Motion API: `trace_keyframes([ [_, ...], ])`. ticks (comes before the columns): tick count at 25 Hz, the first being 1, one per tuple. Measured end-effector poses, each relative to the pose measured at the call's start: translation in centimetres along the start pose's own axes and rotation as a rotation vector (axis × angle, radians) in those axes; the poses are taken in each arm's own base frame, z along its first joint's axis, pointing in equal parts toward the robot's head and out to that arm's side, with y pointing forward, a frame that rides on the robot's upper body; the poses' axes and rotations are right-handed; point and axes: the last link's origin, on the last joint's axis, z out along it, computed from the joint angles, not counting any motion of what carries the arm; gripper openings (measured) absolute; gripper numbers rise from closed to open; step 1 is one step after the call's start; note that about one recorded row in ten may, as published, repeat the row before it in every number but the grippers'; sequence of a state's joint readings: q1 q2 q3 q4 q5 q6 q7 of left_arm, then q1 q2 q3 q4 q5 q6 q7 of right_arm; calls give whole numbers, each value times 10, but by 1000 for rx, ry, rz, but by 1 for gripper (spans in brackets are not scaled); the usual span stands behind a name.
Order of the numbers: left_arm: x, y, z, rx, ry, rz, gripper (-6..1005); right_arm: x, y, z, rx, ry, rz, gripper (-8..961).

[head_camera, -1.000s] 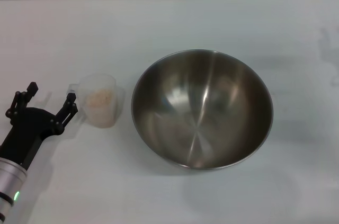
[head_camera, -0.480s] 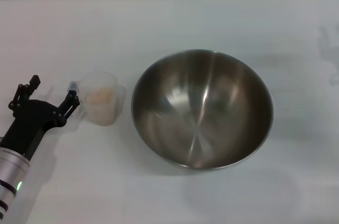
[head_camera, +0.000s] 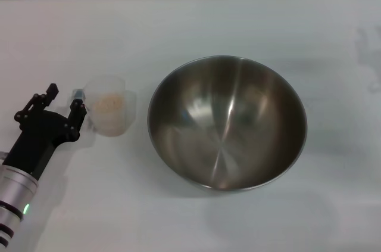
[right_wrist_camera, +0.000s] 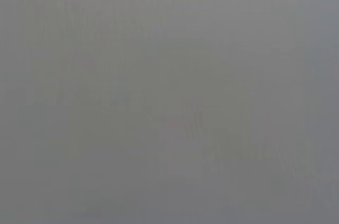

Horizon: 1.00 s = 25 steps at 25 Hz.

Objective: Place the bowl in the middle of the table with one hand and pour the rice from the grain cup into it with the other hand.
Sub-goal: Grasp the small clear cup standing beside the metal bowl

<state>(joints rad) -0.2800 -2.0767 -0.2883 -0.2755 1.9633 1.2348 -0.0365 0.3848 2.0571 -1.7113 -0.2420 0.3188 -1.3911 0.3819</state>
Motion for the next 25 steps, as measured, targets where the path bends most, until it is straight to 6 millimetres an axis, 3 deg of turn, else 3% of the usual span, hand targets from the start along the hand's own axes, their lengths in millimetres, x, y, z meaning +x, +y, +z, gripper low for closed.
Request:
trace_keyframes([
  [10, 4, 5, 3, -21, 19, -12, 229, -1, -2, 0, 10, -5, 1, 435],
  [14, 7, 6, 4, -22, 43, -8, 153, -1, -2, 0, 10, -5, 1, 435],
  [19, 25, 6, 11, -31, 151, 26, 59, -3, -4, -2, 22, -18, 2, 435],
  [23, 45, 12, 14, -41, 281, 179, 39, -4, -5, -2, 29, -25, 2, 435],
  [25, 61, 24, 20, -65, 388, 379, 29, -5, -6, -2, 32, -27, 1, 435],
])
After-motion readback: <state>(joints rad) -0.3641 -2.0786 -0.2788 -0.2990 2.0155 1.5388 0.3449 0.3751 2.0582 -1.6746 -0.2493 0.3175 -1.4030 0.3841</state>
